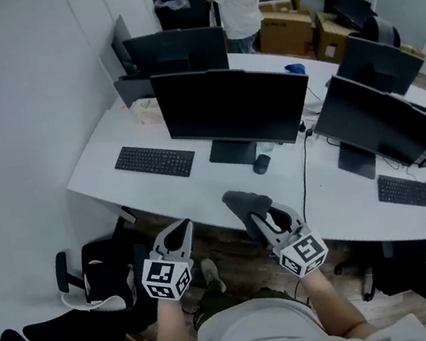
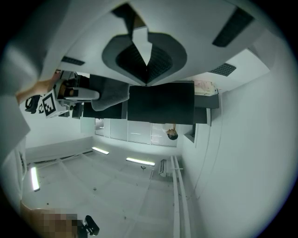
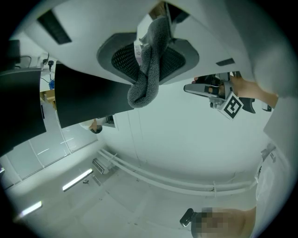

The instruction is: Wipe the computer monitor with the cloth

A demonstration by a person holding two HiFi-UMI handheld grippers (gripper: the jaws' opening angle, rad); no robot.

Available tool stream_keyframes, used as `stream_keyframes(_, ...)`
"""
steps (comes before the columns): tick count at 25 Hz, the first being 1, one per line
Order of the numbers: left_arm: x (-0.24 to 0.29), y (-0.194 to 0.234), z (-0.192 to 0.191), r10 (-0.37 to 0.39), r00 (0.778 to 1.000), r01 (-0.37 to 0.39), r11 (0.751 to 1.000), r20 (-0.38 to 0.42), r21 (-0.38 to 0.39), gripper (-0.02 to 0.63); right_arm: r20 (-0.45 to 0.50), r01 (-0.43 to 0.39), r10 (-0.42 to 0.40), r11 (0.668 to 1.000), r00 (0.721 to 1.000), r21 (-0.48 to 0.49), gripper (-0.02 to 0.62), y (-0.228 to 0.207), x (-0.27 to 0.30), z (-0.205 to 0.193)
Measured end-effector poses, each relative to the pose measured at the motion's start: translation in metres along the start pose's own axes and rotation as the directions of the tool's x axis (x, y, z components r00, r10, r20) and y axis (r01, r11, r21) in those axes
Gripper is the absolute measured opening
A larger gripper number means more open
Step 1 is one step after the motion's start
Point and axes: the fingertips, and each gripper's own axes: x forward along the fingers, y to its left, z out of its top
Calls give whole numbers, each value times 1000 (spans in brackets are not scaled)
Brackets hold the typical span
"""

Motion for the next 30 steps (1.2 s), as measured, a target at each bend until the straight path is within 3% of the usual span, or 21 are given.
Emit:
stream_keyframes(16,97,167,25,-164,986,165,986,27,-20,2,-45,112,-115,991,992,-67,121,-28,196,17)
stream_keyframes(25,119,256,24,-200,979,200,979,32,-22,2,-48,150,-159,976,986,-160,121,-30,306,32)
stream_keyframes(30,120,288,22,-181,983,182,982,34,-40,2,-36,159,-170,964,985,-214,121,-35,347,51)
